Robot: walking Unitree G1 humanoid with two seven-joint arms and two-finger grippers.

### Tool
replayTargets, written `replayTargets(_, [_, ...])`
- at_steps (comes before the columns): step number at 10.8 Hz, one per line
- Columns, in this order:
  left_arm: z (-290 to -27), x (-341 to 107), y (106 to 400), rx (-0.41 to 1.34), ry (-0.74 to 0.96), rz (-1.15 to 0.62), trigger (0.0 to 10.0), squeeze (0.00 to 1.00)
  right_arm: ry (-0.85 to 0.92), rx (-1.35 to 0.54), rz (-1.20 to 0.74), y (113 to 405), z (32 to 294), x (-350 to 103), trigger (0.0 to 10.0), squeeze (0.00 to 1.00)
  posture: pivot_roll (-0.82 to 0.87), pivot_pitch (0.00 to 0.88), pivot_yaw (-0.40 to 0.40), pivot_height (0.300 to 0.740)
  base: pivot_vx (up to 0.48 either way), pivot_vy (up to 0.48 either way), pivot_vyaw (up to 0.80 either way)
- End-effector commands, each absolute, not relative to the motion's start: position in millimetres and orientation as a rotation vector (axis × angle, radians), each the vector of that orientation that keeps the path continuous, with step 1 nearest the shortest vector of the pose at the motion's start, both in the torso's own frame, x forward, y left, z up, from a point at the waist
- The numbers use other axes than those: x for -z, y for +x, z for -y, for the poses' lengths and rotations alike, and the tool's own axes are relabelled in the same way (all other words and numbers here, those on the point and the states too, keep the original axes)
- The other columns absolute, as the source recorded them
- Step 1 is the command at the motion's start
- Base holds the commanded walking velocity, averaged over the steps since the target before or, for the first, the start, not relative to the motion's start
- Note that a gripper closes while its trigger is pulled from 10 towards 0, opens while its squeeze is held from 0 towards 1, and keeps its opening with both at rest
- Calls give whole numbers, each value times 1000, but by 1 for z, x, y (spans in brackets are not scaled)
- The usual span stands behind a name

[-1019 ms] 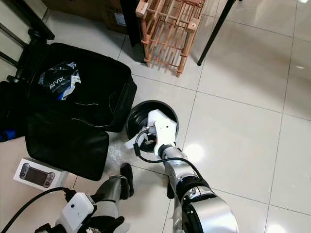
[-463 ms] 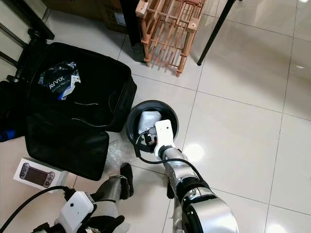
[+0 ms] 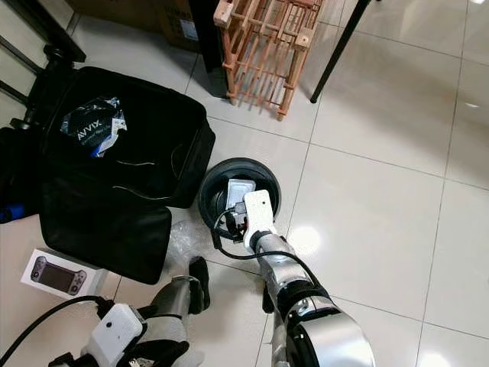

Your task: Picking trash to rubbish bin

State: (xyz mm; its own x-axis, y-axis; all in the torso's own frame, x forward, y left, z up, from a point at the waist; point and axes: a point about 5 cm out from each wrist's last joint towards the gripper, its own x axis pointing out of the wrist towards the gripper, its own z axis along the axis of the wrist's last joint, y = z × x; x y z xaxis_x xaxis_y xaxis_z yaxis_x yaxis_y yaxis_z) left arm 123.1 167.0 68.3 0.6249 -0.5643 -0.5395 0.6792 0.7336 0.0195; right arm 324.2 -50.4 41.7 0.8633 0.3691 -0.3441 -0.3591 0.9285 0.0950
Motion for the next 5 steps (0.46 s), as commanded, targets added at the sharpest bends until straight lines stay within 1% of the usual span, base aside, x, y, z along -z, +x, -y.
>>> replayTargets(1, [-165, -56, 111, 735, 208, -601, 10000, 0, 38, -389, -458, 301, 35, -19, 10000, 0, 273, 628, 7, 740, 0, 0, 0])
replayTargets(3, [-165, -56, 108, 737, 207, -604, 10000, 0, -7, -301, -419, 308, 49, -22, 10000, 0, 273, 631, 9, 740, 0, 0, 0])
replayTargets(5, [-166, -61, 107, 737, 209, -594, 10000, 0, -32, -235, -433, 312, 62, -21, 10000, 0, 273, 637, 10, 740, 0, 0, 0])
